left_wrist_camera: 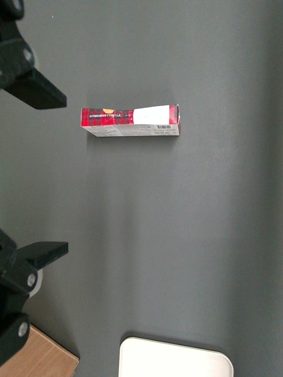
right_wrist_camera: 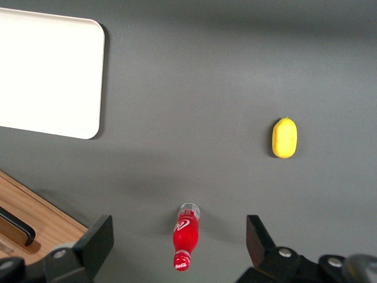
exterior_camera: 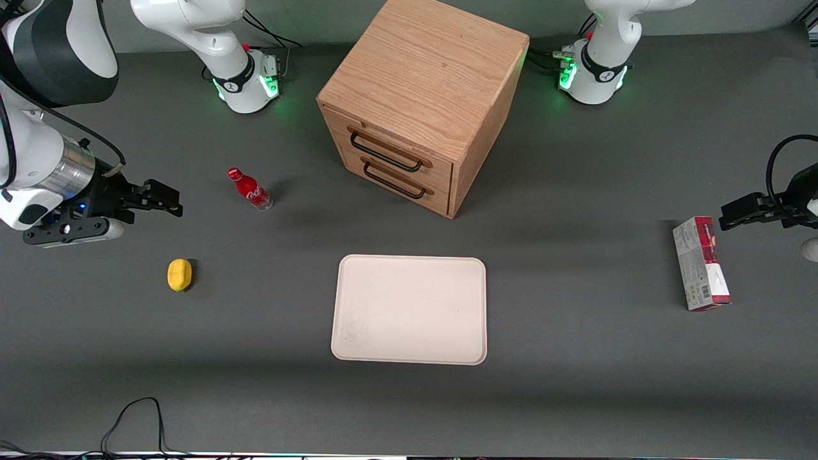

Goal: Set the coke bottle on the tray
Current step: 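Move the right gripper toward the red Coca-Cola bottle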

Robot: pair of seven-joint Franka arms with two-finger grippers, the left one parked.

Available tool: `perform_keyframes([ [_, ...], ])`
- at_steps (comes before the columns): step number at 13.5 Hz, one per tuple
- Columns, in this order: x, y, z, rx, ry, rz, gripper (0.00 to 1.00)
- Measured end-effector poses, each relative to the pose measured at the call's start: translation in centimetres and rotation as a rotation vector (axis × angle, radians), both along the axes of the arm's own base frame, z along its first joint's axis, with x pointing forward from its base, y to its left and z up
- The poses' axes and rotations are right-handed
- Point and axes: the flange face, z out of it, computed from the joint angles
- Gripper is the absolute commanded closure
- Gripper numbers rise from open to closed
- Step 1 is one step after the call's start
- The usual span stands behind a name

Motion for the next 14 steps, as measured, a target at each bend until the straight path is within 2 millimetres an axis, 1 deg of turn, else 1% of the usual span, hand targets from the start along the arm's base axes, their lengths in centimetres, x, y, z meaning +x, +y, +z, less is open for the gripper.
perform_keyframes([
  [3, -0.2, 0.4, 0.3, 0.0, 0.009, 0.008, 0.0],
  [6, -0.8, -0.3, 0.7, -0.005, 0.055, 0.0, 0.0],
  [8, -1.3, -0.8, 1.5, -0.005, 0.057, -0.008, 0.0],
  [12, -4.1, -0.7, 4.9, -0.005, 0.056, 0.002, 0.0],
  [14, -6.6, 0.3, 5.7, -0.005, 0.054, 0.026, 0.0],
])
